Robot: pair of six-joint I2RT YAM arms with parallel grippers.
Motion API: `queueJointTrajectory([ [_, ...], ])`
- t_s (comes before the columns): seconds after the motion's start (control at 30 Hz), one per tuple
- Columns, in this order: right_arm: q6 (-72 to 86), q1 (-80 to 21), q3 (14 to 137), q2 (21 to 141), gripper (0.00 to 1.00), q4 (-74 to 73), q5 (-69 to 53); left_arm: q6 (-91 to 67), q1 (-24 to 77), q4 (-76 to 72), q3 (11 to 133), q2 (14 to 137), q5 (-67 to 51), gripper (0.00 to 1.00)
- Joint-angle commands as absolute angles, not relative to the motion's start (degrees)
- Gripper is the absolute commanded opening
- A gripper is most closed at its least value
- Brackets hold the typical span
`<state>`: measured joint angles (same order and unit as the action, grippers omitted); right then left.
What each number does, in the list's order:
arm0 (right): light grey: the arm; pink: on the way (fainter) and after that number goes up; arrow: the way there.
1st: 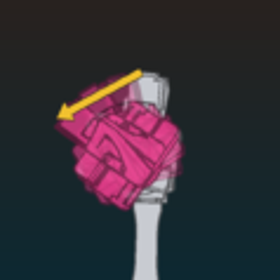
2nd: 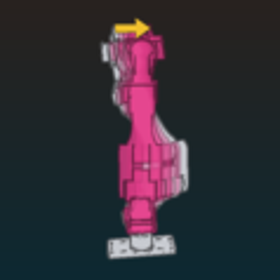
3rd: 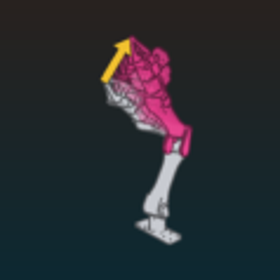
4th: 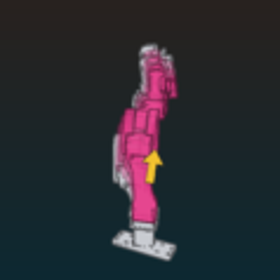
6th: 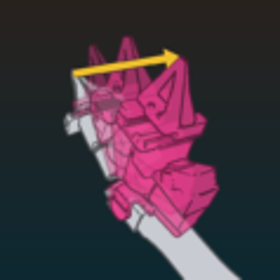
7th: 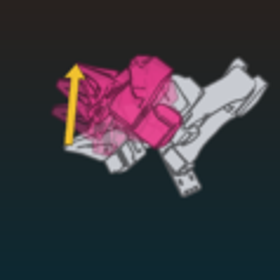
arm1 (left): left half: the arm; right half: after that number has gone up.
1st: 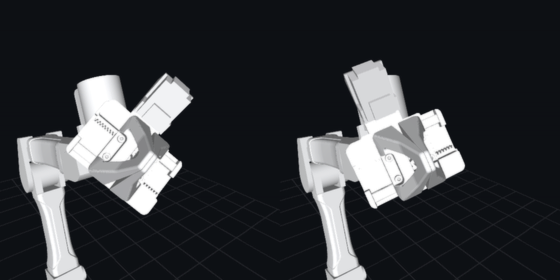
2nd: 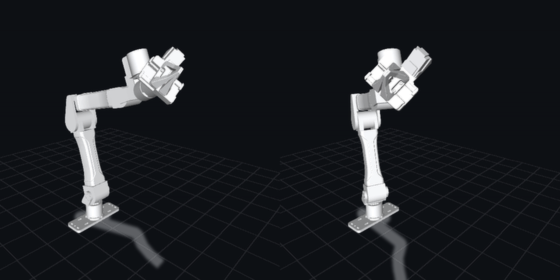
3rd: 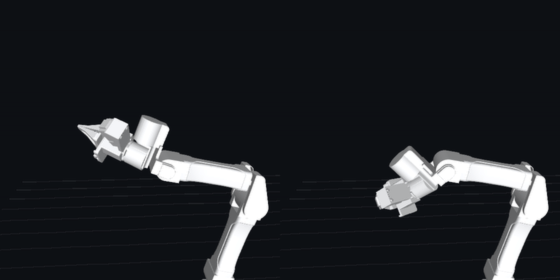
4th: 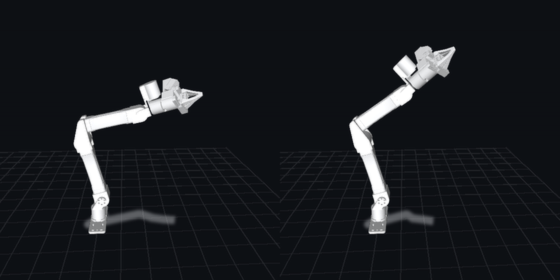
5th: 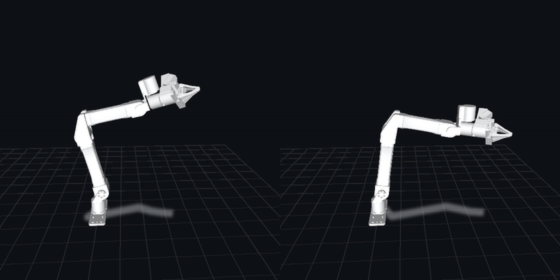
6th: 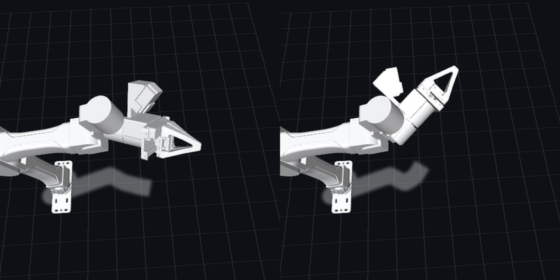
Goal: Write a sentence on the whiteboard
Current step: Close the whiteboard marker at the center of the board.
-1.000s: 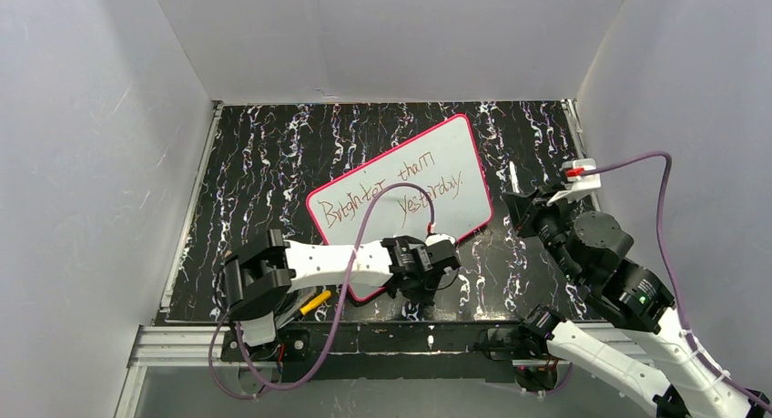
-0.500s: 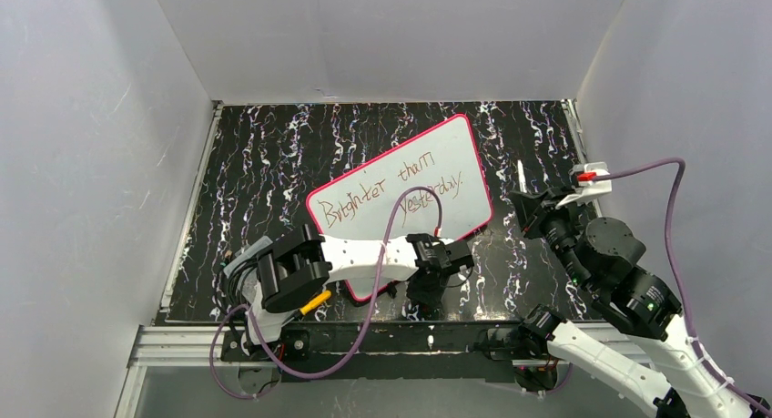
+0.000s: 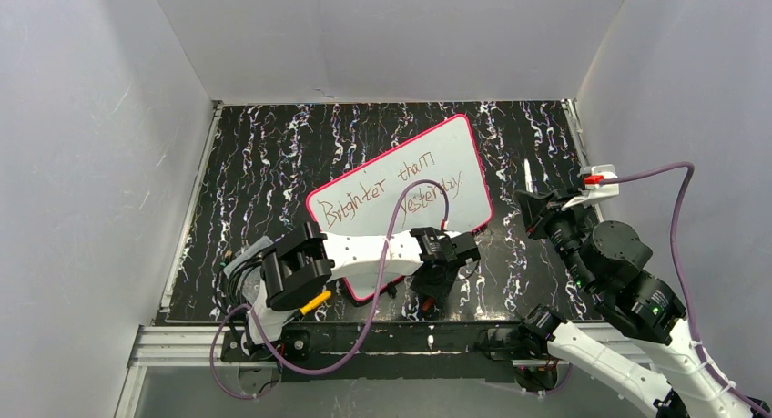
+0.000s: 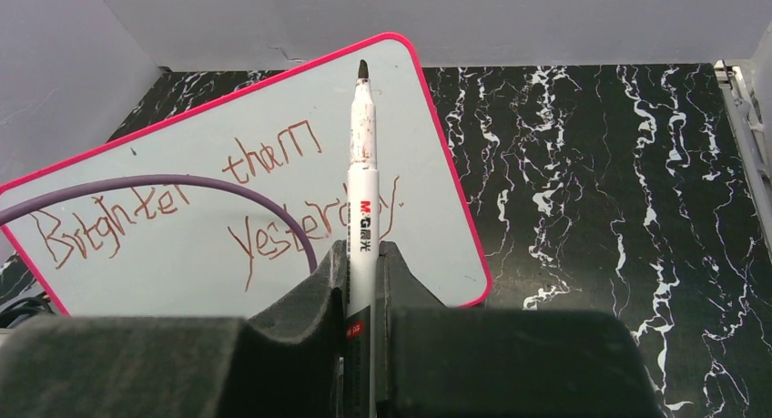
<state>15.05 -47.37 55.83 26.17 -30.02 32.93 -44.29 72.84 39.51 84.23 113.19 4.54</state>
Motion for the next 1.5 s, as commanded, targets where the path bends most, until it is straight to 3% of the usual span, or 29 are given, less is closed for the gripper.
queueJointTrajectory([
  [0.0,14.5,-47.6,58.4,25.5,0.01,-28.3,34.8,-43.9,72.8,41.6,85.2,114.2,5.4,0.38],
  [0.37,14.9,-47.6,57.8,25.9,0.01,-27.6,34.3,-42.9,72.7,42.4,86.6,117.0,5.0,0.35],
  [0.57,14.9,-47.6,58.0,25.8,0.01,-27.6,34.6,-42.9,72.8,43.7,86.5,117.2,6.2,0.23],
  [0.8,14.8,-47.6,58.2,25.7,0.01,-28.1,34.6,-43.9,72.7,42.9,84.0,112.9,8.0,0.00],
  [1.1,14.2,-47.6,58.8,27.7,0.01,-30.3,30.6,-41.7,67.5,35.6,87.4,97.1,8.8,0.00],
  [1.47,13.1,-47.6,55.7,29.4,0.01,-27.5,14.5,-43.1,55.4,19.2,87.0,83.1,5.1,0.00],
])
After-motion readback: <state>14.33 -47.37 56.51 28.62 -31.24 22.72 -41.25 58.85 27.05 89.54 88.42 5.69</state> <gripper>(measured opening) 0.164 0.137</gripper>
